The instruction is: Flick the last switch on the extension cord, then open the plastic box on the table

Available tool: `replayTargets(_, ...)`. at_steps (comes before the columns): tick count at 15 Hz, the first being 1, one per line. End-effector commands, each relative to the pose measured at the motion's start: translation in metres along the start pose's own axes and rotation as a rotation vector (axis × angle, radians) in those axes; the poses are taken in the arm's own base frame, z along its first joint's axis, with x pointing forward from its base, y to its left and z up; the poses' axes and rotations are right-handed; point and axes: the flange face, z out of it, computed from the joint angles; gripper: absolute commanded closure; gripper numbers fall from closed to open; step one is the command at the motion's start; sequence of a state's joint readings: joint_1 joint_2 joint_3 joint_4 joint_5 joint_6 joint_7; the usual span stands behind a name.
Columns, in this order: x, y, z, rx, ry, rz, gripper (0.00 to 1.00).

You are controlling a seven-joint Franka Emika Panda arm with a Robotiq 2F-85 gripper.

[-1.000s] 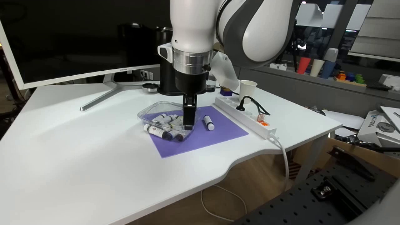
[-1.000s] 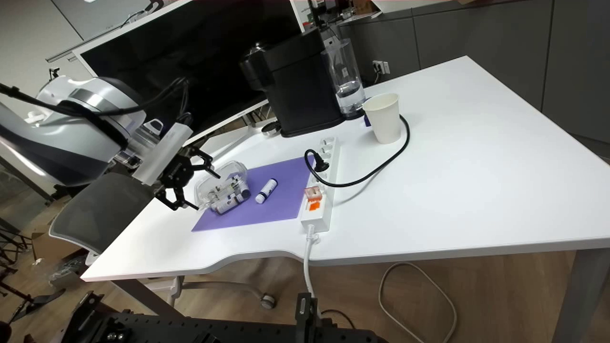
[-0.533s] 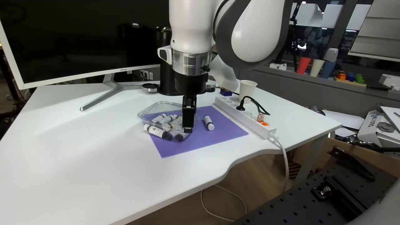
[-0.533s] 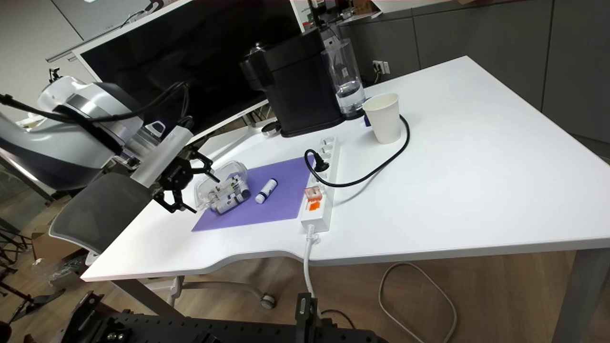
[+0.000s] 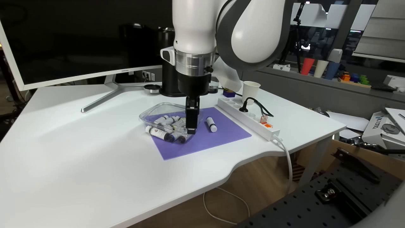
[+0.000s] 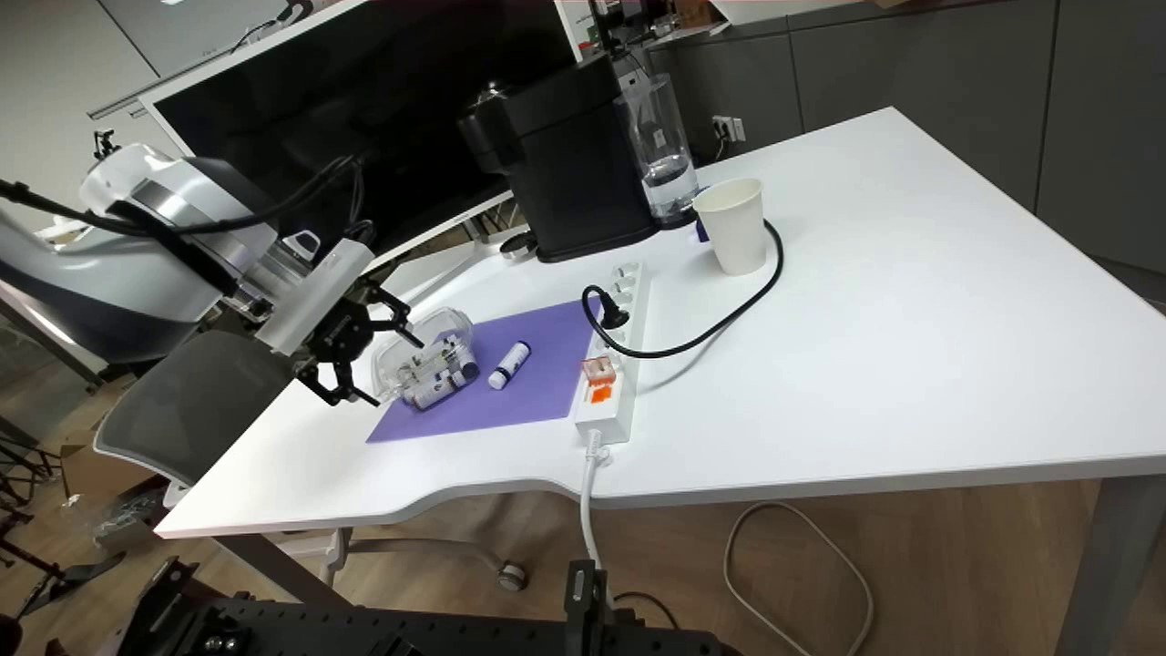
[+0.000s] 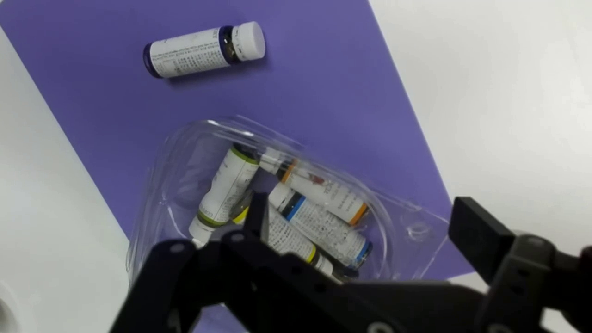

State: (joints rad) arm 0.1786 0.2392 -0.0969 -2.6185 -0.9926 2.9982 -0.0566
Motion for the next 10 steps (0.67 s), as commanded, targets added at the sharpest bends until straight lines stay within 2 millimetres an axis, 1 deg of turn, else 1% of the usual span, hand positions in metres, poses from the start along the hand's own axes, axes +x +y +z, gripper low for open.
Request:
replayTargets(1, -0.0003, 0.008, 0.0033, 0.003, -0.005, 0.002, 0.0)
replayTargets(6, 0.0017, 0.0097, 0.0092, 0.014, -0.01, -0.004, 0.0)
replayTargets(10, 0.0061, 0.0113, 0.0088, 0.008, 0.002, -0.025, 0.0)
